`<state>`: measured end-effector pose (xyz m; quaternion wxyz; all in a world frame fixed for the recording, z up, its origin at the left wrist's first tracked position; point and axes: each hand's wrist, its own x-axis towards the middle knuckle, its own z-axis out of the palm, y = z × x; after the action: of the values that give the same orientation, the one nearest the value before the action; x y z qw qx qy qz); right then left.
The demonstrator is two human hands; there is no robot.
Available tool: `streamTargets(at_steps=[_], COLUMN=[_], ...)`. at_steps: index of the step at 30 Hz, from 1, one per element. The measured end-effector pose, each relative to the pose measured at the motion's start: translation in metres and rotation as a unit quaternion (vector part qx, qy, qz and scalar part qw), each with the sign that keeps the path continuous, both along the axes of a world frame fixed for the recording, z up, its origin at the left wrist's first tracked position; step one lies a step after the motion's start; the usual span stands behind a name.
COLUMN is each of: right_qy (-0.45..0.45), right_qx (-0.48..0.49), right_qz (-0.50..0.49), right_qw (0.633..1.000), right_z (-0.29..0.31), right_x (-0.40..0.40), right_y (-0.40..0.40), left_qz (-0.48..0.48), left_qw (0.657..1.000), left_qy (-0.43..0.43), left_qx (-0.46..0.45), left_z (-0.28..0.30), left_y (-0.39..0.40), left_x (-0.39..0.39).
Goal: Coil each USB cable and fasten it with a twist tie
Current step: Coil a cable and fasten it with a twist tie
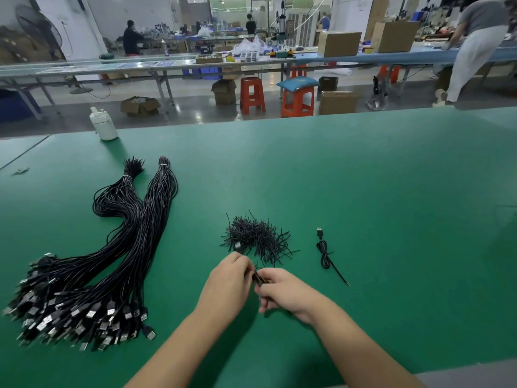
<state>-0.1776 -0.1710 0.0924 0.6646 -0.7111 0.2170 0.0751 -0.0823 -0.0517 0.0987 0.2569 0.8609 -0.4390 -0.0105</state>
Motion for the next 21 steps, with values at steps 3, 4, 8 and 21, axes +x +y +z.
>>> streamTargets(at_steps=[3, 4, 8, 21], right_qy=[0.001, -0.002, -0.024, -0.048], right_qx=[-0.076, -0.109, -0.284, -0.369], right_qz=[-0.033, -0.036, -0.011, 0.009], right_qw=[0.997, 0.993, 0.958, 0.928], right_z=[-0.002, -0.003, -0.007, -0.003], right_x=[0.003, 0.004, 0.010, 0.003], right_y=[0.002, 0.003, 0.007, 0.017], left_qz=[-0.002, 0.002, 0.025, 0.037], left_qw=[1.000, 1.000, 0.998, 0.996], left_qy=[0.008, 0.009, 0.021, 0.025], left_qx=[-0.018, -0.025, -0.052, -0.083], left_z=[0.000, -0.001, -0.002, -0.004], left_y=[-0.002, -0.003, -0.006, -0.007], left_x=[0.000, 0.000, 0.002, 0.002])
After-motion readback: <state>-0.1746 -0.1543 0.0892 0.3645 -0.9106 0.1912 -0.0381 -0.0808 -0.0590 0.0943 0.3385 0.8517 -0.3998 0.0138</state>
